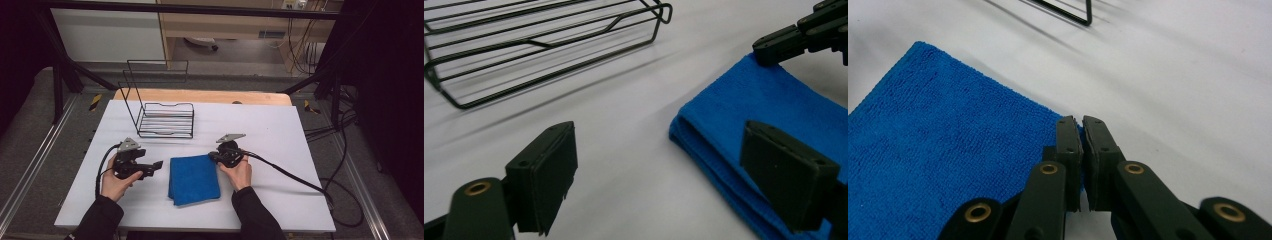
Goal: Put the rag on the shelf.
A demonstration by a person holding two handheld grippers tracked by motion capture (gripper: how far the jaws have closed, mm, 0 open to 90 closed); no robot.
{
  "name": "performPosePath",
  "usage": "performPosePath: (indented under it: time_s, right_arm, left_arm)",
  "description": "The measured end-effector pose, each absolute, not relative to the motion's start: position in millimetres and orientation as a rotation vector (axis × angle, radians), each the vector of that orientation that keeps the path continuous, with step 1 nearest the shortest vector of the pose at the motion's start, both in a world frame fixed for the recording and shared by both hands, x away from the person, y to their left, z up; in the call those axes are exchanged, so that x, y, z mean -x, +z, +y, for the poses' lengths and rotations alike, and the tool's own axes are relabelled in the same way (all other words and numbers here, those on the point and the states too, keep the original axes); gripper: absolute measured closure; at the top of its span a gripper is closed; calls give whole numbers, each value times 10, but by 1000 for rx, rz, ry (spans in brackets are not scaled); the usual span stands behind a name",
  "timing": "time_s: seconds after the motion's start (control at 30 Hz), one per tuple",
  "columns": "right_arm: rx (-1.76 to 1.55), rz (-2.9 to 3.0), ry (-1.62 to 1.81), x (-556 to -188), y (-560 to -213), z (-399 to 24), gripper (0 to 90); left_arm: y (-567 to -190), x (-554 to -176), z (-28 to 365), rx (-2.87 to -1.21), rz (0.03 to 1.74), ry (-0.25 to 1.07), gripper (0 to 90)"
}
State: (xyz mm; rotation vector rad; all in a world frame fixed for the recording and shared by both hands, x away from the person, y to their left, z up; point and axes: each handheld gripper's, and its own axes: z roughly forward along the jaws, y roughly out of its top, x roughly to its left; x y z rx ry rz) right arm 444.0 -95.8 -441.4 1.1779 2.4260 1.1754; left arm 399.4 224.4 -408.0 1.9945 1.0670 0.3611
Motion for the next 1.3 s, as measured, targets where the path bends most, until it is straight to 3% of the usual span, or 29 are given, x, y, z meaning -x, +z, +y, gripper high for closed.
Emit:
performPosePath:
  time_s: [0.1, 0.17, 0.33, 0.47, 1.0, 1.1, 1.17, 1.3]
  right_arm:
    - [-1190, 2411, 1199, -4426, -4414, -1003, 828]
    - [-1160, 2400, 1209, -4411, -4397, -1027, 759]
    - [-1180, 2395, 1246, -4374, -4350, -1100, 624]
    - [-1178, 2401, 1243, -4377, -4366, -1102, 584]
    - [-1228, 2464, 1199, -4486, -4532, -1044, 674]
    - [-1222, 2480, 1189, -4477, -4525, -1023, 722]
    - [-1225, 2496, 1180, -4476, -4519, -1006, 756]
    - [-1245, 2517, 1172, -4487, -4506, -986, 823]
  left_arm:
    - [-4110, -4091, 2099, -2013, 1079, 352, 216]
    - [-4137, -4166, 2025, -2035, 1087, 344, 260]
    - [-4234, -4296, 1888, -2059, 1110, 331, 429]
    - [-4328, -4346, 1849, -2117, 1113, 321, 507]
    - [-4449, -4381, 1777, -2126, 1115, 249, 658]
    - [-4449, -4376, 1770, -2127, 1110, 232, 698]
    - [-4449, -4364, 1753, -2129, 1109, 220, 776]
    - [-4435, -4336, 1719, -2151, 1104, 251, 808]
